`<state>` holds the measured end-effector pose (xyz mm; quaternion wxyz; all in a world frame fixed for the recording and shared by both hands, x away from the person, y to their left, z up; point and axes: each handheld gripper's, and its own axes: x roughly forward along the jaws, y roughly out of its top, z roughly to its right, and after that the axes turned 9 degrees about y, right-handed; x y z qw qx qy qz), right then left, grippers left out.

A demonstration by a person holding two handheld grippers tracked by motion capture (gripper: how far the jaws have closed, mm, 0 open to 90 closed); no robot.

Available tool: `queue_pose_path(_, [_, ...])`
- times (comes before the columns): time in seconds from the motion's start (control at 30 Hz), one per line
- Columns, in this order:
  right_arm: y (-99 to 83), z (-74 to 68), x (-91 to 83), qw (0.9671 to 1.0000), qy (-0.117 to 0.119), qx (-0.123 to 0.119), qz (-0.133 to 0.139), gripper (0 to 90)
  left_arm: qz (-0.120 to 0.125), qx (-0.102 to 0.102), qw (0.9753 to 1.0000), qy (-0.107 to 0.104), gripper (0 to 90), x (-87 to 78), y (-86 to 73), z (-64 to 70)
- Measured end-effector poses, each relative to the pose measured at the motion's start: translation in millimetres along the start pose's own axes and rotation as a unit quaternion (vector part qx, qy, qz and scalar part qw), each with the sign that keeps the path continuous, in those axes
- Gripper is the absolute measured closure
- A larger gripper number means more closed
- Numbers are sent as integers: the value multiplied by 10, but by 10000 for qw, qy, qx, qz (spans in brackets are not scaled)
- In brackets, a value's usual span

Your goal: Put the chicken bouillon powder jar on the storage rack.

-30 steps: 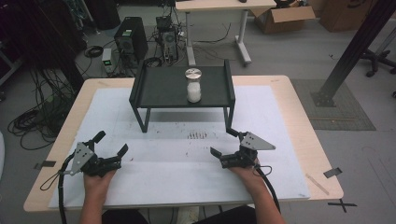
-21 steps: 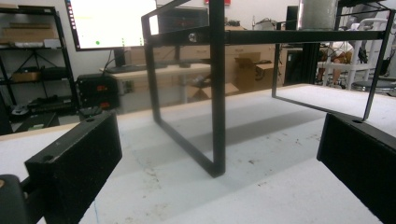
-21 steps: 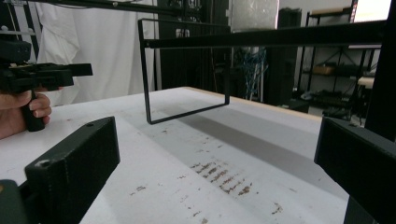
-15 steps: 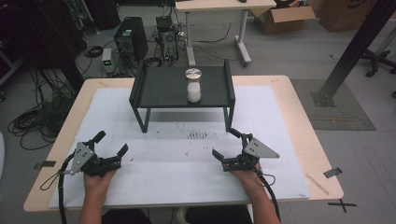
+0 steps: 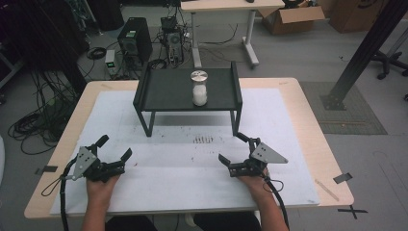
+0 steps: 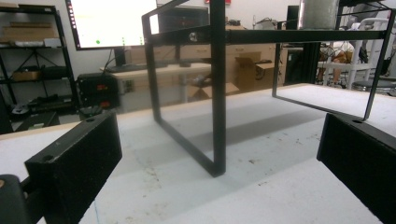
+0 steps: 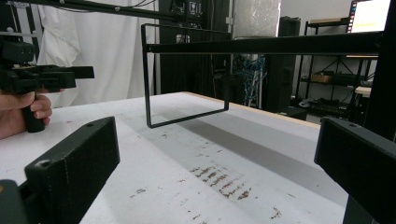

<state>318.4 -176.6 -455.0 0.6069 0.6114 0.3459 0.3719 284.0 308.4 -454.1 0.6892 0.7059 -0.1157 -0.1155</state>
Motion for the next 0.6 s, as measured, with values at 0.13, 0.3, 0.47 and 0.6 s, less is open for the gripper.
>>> queue_pose_path(0.13, [0,1,-1,10000,1,7,2,0,1,-2,10000,2,4,0,0,0])
queue_pose_path(0.3, [0,-1,0,10000,5,-6,-1,0,-3,-18,10000,-6,4,1,0,-4])
queue_pose_path(0.47, [-2,-5,-4,10000,8,-9,29,0,-14,-27,10000,-10,4,2,0,-7])
queue_pose_path(0.6, [-2,-1,-5,10000,6,0,37,0,-12,-28,10000,-14,4,2,0,-7])
